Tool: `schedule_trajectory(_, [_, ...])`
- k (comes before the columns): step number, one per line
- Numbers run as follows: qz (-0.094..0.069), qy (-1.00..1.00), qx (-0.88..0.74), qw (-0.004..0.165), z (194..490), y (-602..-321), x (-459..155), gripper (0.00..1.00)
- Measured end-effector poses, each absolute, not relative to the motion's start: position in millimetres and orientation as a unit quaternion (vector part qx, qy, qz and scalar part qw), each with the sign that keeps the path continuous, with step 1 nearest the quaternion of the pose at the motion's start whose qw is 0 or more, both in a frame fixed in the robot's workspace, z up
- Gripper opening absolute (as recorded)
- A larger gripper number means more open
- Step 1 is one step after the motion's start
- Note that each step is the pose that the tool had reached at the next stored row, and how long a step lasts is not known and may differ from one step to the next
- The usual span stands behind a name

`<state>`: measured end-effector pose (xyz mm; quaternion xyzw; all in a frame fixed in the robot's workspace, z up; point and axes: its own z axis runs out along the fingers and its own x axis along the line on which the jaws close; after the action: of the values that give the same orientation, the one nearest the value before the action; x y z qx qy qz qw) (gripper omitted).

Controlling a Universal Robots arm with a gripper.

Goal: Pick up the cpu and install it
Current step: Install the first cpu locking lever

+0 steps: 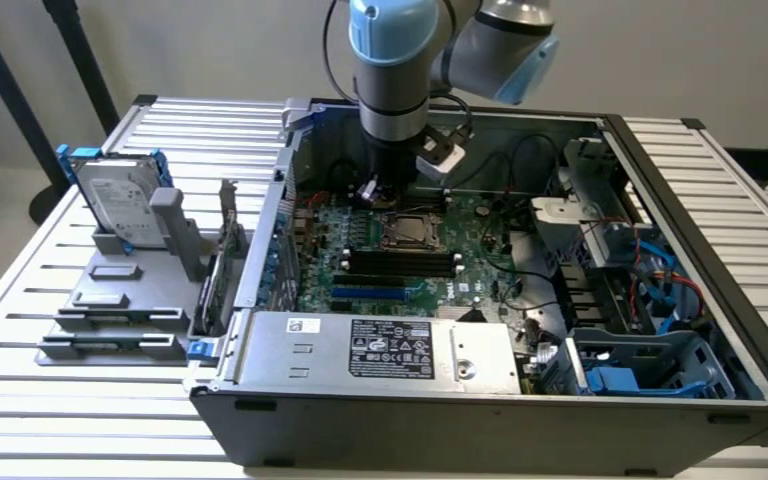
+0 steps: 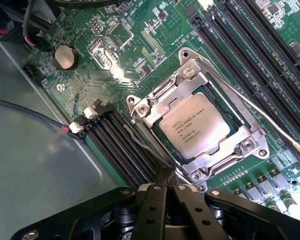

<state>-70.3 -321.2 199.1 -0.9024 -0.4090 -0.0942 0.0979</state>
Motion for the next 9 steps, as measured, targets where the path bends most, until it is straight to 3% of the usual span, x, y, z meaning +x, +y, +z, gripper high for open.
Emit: schedule_trajectory(9, [-0.093,-0.409,-0.903,0.096,198.9,-321.2,-66.6,0.11])
